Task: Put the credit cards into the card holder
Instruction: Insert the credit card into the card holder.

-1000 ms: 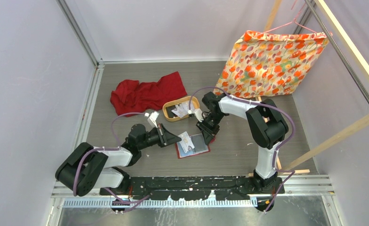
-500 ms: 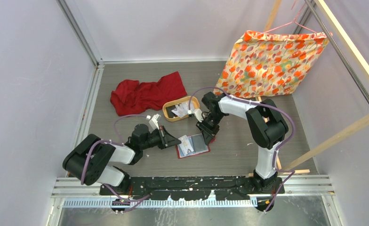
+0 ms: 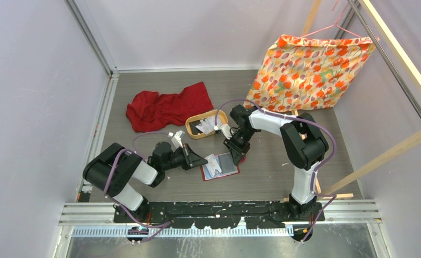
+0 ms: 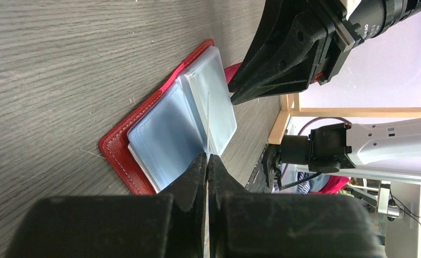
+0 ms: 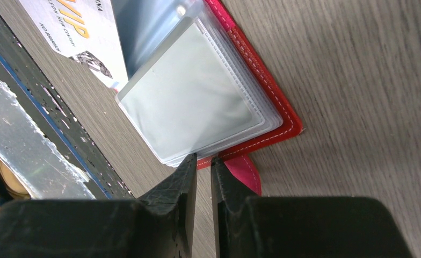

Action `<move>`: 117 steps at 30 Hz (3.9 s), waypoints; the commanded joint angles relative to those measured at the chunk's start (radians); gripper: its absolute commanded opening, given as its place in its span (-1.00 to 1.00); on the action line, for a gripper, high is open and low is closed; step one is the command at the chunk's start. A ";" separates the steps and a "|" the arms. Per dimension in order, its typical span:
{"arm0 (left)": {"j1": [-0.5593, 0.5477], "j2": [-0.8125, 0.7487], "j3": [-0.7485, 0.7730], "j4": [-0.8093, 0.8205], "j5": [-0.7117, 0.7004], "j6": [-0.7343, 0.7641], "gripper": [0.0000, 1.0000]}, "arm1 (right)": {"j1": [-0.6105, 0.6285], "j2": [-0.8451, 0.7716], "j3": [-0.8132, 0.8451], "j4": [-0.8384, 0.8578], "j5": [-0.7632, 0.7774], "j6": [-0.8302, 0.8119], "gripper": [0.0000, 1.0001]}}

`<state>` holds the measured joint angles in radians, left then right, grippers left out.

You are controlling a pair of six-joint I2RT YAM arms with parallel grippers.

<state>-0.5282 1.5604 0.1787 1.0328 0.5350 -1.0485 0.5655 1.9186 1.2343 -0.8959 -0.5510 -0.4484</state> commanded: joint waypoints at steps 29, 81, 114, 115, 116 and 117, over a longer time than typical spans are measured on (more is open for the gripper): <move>0.004 -0.039 0.025 0.017 0.002 -0.004 -0.99 | 0.011 0.000 0.034 -0.020 0.006 -0.007 -0.58; -0.021 0.309 0.101 0.242 0.077 -0.097 -0.99 | 0.016 -0.001 0.037 -0.021 0.005 -0.008 -0.57; -0.038 0.329 0.200 0.052 0.156 -0.163 -0.99 | 0.021 -0.008 0.037 -0.023 0.006 -0.007 -0.57; -0.038 0.334 0.206 0.052 0.159 -0.162 -0.99 | 0.021 -0.009 0.036 -0.023 0.006 -0.007 -0.57; -0.038 0.339 0.211 0.050 0.163 -0.162 -0.99 | 0.022 -0.010 0.037 -0.023 0.005 -0.007 -0.57; -0.038 0.343 0.215 0.046 0.169 -0.162 -0.99 | 0.023 -0.010 0.036 -0.023 0.006 -0.007 -0.57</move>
<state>-0.5571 1.8824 0.3664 1.0943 0.6689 -1.2259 0.5770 1.9205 1.2381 -0.9180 -0.5411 -0.4488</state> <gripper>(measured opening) 0.011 0.212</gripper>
